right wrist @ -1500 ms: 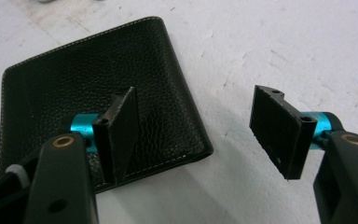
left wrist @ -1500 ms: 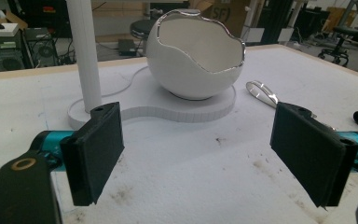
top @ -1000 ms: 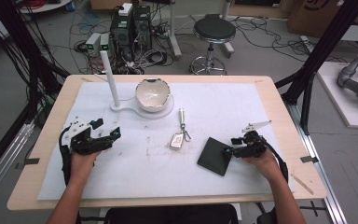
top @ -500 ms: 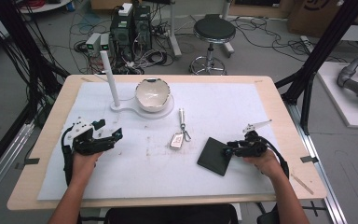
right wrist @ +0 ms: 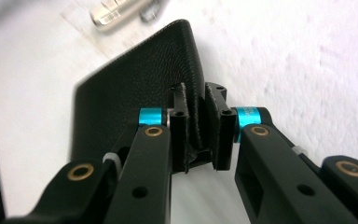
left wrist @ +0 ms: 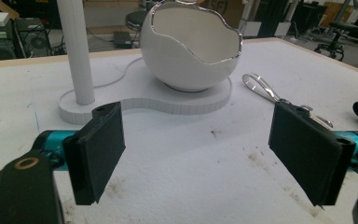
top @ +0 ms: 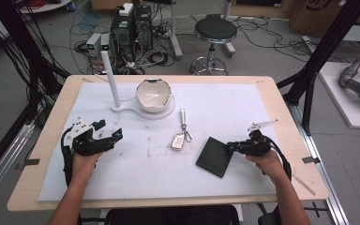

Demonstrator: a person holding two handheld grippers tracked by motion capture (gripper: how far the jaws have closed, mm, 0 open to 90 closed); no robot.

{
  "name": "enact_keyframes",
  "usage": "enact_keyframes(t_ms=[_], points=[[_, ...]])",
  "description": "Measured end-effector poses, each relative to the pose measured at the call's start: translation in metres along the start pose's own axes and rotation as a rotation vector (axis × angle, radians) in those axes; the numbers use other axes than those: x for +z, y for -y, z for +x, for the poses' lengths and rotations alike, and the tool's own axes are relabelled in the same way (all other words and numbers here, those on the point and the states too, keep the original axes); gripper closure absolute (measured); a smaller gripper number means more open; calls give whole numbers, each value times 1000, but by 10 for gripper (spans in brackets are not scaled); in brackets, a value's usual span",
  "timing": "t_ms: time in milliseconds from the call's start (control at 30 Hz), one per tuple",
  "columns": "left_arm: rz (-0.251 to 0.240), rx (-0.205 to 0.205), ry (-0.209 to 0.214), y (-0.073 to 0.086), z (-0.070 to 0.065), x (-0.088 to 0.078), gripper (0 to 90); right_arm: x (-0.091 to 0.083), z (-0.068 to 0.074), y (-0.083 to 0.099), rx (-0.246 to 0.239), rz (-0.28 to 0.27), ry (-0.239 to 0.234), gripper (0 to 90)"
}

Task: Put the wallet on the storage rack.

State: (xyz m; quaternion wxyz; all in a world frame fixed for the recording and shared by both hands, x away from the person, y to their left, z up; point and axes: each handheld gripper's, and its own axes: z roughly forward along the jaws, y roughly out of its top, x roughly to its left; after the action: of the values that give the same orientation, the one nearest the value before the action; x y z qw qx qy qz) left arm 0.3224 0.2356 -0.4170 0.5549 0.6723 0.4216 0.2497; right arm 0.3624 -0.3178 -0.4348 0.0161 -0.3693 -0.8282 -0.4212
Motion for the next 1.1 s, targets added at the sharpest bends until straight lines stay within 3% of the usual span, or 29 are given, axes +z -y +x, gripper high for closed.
enact_keyframes(t_ms=[200,233,267,367,400,500,533,600,633,700,733,767,800,900,933,1000,1067,1100], points=[[7,-3,41,-1,-4,3,212,-9,9,-3,-44,-63,6,830],[7,-6,55,-2,-5,4,218,-11,14,-5,-81,-86,17,832],[5,-6,64,-2,-6,5,220,-12,16,-5,-83,-90,18,832],[5,-16,149,-7,-13,10,279,-14,24,-10,-129,-109,39,834],[5,-16,149,-7,-13,10,300,-14,24,-10,-129,-109,39,834],[18,-4,205,-12,-21,17,300,-16,34,-15,-182,-132,70,836],[30,-7,254,-14,-26,24,300,-16,36,-17,-194,-136,75,837],[40,-8,293,-16,-32,32,300,-17,40,-19,-220,-147,83,837],[40,-8,293,-16,-32,32,300,-17,40,-19,-220,-147,83,837],[54,-2,345,-19,-44,47,299,-19,46,-21,-255,-162,93,838],[54,-2,345,-19,-44,47,299,-19,46,-21,-255,-162,93,838],[65,14,384,-21,-53,57,299,-20,49,-22,-275,-163,94,838],[65,14,384,-21,-53,57,299,-20,49,-22,-275,-163,94,838],[99,55,454,-23,-75,80,299,-19,52,-23,-306,-171,94,837],[99,55,454,-23,-75,80,299,-19,53,-23,-316,-172,95,837],[132,77,493,-22,-90,98,300,-19,54,-24,-328,-174,97,837],[143,79,505,-22,-95,104,302,-18,55,-24,-332,-172,95,837],[153,79,533,-22,-104,115,306,-18,56,-25,-348,-175,95,837]])
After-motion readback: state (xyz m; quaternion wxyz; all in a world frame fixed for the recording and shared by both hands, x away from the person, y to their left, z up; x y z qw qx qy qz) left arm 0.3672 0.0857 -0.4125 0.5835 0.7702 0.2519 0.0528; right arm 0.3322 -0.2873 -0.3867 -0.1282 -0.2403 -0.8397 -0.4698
